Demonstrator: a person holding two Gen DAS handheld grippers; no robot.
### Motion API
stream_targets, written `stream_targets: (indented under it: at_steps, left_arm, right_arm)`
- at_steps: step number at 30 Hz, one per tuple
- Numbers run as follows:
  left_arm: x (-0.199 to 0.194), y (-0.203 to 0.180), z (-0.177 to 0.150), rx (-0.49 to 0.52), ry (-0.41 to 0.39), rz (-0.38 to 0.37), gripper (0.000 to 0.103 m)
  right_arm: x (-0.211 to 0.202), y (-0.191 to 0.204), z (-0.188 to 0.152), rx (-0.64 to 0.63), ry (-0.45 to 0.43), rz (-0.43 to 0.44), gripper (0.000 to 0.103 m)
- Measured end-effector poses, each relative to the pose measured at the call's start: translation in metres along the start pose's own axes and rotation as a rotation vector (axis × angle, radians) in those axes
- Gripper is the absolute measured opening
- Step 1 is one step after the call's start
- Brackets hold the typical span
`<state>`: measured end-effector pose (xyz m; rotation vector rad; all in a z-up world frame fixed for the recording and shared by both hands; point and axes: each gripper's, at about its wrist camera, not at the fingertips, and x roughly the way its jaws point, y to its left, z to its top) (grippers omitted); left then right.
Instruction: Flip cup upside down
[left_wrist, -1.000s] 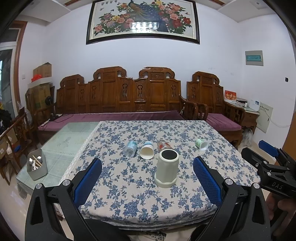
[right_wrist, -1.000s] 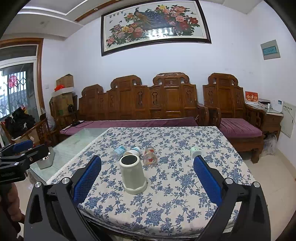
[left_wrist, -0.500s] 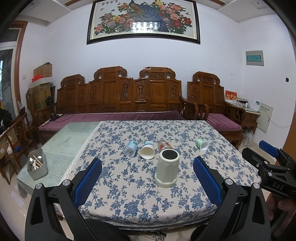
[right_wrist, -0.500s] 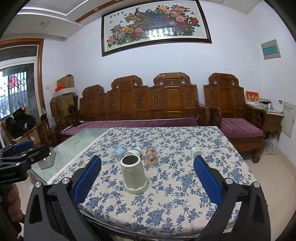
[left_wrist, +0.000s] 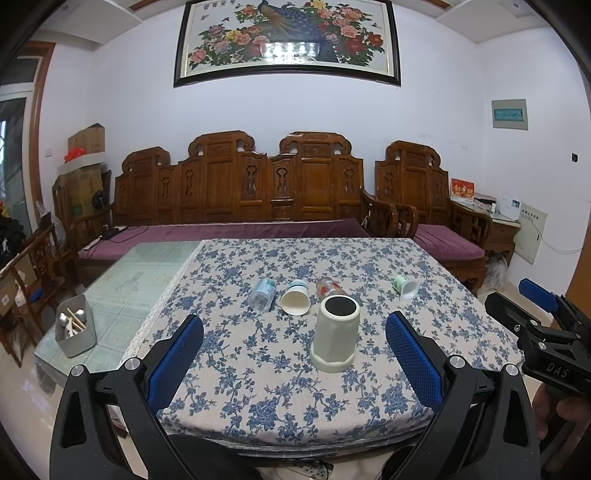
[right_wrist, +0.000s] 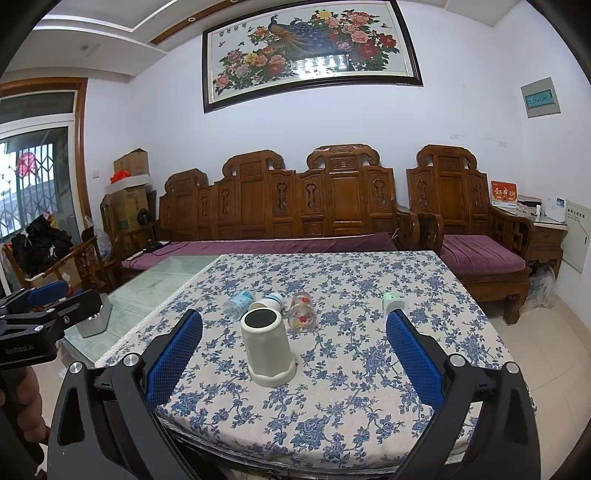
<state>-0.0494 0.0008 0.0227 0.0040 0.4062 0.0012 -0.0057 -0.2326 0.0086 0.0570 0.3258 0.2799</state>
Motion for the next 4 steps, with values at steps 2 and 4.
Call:
stream_targets:
  at_steps: [2,4]
  left_arm:
    - [-0.0001,0.0001,-0.0003,-0.002,0.000,0.002,0.095]
    - [0.0001,-0.0002,0.0000,-0.002,0.000,0.000,0.095]
  right_arm:
    - [0.0000,0.0000,0.0000,-0.001,0.000,-0.001,0.100]
    - [0.0000,0.0000,-0.0002,0.000,-0.001,-0.001,0.100]
